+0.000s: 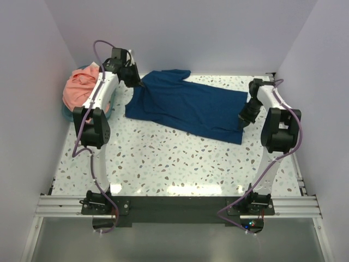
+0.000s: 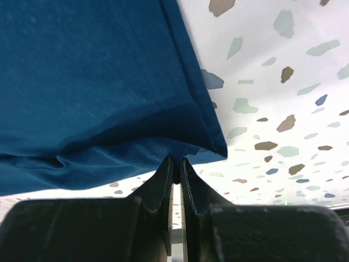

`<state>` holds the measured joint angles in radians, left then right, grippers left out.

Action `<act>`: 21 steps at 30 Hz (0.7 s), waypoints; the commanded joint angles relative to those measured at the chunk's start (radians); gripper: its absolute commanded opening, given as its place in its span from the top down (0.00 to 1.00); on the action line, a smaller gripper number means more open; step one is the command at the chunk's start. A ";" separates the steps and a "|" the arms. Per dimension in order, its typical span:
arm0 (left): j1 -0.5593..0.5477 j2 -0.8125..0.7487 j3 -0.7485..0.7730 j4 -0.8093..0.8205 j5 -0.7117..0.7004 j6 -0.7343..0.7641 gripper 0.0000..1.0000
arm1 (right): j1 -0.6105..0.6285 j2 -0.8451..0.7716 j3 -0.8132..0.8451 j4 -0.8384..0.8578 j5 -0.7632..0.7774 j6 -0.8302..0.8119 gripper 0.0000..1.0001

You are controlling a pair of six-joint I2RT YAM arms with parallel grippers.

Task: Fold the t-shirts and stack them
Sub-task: Fold the tshirt

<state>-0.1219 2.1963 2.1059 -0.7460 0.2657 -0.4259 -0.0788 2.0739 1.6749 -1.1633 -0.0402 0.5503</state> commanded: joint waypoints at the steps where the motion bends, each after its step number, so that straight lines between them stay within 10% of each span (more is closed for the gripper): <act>1: 0.021 0.008 0.046 0.057 0.026 0.010 1.00 | -0.018 0.002 0.052 -0.013 0.002 0.022 1.00; 21: 0.025 -0.009 0.020 0.201 0.007 0.018 1.00 | -0.058 0.023 0.141 0.016 0.007 0.019 1.00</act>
<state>-0.1070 2.2124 2.1113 -0.6136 0.2817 -0.4259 -0.1276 2.0899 1.7760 -1.1557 -0.0399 0.5602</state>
